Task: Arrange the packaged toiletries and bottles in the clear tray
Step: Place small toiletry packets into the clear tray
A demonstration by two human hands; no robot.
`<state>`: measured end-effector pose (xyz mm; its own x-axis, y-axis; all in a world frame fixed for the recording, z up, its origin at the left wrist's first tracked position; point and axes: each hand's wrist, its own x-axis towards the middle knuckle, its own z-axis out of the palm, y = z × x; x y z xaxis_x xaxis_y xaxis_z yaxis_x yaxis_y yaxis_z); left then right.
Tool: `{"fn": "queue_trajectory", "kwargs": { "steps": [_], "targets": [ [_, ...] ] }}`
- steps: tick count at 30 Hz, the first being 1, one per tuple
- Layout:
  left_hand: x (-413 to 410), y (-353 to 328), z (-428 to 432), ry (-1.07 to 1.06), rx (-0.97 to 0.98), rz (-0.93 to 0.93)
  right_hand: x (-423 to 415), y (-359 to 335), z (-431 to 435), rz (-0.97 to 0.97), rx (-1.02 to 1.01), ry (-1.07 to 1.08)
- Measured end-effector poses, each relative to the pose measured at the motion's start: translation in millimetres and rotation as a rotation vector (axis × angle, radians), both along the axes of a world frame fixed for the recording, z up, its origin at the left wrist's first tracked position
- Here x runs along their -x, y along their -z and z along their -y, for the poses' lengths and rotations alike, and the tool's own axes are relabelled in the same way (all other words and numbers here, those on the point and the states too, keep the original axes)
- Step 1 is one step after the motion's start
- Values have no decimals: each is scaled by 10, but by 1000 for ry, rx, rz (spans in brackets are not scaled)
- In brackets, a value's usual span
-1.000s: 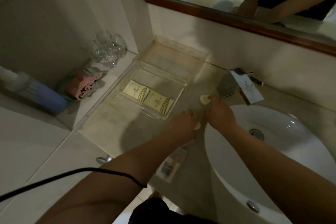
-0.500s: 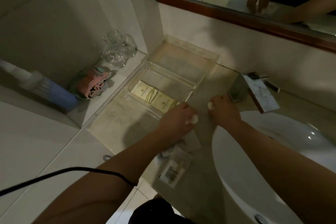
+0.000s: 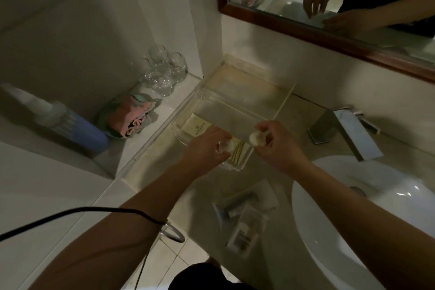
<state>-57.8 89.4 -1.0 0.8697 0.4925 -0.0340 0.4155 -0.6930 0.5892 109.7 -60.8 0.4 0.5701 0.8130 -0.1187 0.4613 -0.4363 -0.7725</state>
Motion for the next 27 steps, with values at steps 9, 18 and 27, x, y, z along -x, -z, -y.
{"fn": "queue_trajectory", "kwargs": {
  "steps": [9,18,27],
  "targets": [
    [-190,179,-62,121,-55,-148,-142,15,-411,198,126,-118],
    [-299,281,47,186,-41,-298,-195,132,-644,345,412,-403],
    [-428,342,145,85,112,-372,-189,196,-754,483,536,-532]
  ]
}}
